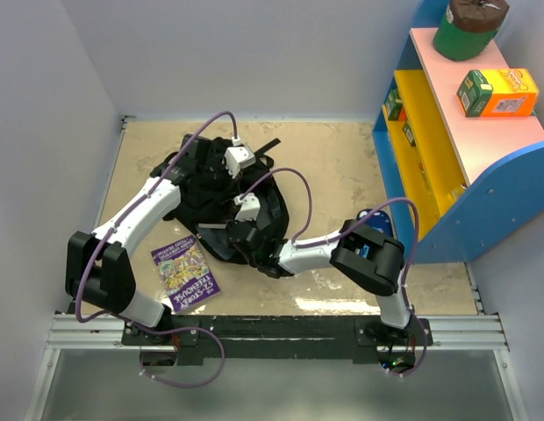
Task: Pack the student bag
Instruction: Place the book in the student bag.
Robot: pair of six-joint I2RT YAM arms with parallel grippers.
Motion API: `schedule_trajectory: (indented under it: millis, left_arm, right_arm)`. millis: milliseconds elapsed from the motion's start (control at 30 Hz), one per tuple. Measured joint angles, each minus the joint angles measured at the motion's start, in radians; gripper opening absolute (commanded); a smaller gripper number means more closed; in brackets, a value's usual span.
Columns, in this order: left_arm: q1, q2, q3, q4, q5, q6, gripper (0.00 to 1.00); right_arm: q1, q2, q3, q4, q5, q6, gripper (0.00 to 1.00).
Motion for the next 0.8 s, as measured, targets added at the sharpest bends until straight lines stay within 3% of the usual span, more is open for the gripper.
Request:
schedule_trajectory:
  millis: [167,333,367,467,500,667,700,800]
  left_arm:
    - [0.000,0.000,0.000,-0.021,0.008,0.023,0.00]
    - [0.005,0.000,0.000,-0.021,0.010,0.031,0.00]
    - [0.007,0.000,0.000,-0.019,0.009,0.032,0.00]
    - [0.011,0.009,0.006,-0.015,0.008,0.031,0.00]
    - [0.015,0.017,0.013,-0.014,0.008,0.030,0.00]
    - [0.038,0.056,0.043,-0.013,0.012,0.012,0.00]
    - [0.040,0.059,0.045,-0.013,0.013,0.010,0.00]
    - [0.046,0.060,0.048,-0.013,0.014,-0.002,0.00]
  right_arm:
    - [-0.010,0.053,0.058,0.037,0.166,-0.052,0.00]
    - [-0.041,0.079,0.085,0.058,0.205,-0.087,0.02]
    - [-0.043,0.077,0.085,0.062,0.201,-0.092,0.12]
    - [-0.043,0.053,0.064,0.059,0.156,-0.090,0.22]
    - [-0.043,0.028,0.045,0.054,0.134,-0.089,0.31]
    - [-0.003,-0.188,-0.091,0.028,0.043,-0.101,0.54]
    - [0.024,-0.227,-0.100,0.024,0.014,-0.105,0.64]
    - [0.075,-0.306,-0.127,0.024,-0.096,-0.106,0.69]
